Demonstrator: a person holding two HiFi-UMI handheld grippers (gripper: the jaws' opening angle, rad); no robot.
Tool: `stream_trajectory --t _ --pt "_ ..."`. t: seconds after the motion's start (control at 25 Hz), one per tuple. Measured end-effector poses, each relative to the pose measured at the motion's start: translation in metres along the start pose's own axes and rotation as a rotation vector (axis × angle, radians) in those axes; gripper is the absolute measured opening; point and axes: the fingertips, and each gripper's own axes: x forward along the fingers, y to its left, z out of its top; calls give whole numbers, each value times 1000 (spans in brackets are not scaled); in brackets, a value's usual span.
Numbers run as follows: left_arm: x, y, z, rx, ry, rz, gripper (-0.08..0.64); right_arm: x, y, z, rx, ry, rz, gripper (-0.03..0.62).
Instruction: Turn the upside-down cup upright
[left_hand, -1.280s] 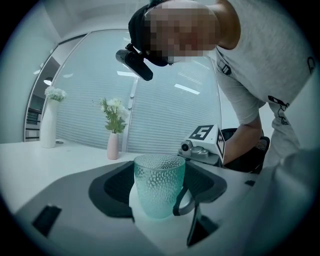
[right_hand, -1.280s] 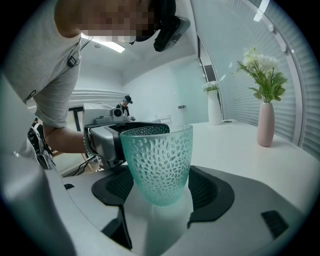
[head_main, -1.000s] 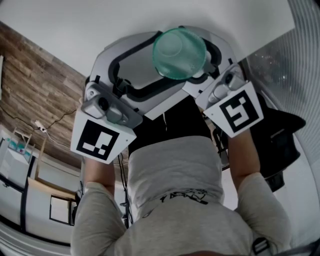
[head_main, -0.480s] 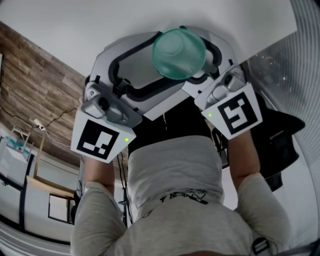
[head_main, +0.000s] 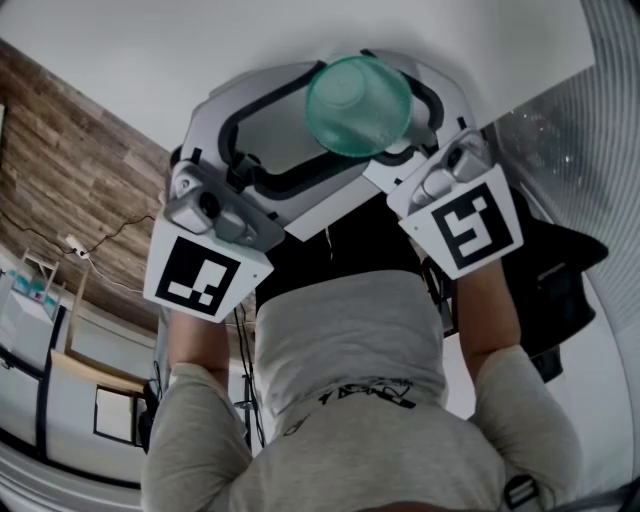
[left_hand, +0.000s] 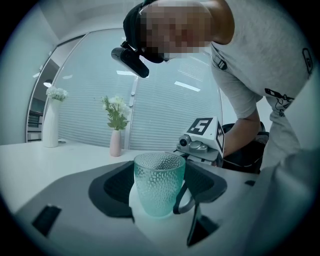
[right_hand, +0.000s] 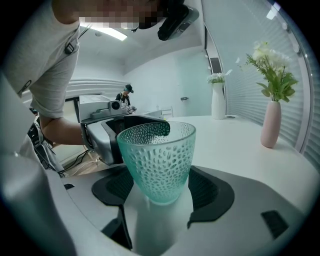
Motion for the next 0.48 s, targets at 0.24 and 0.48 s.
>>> stream_trajectory --t 0.24,0.48 --pt "3 -2 -2 16 23 3 319 -2 -2 -2 -32 17 -4 360" --pt "5 -2 -3 14 37 1 319 0 -2 -1 -20 14 13 361"
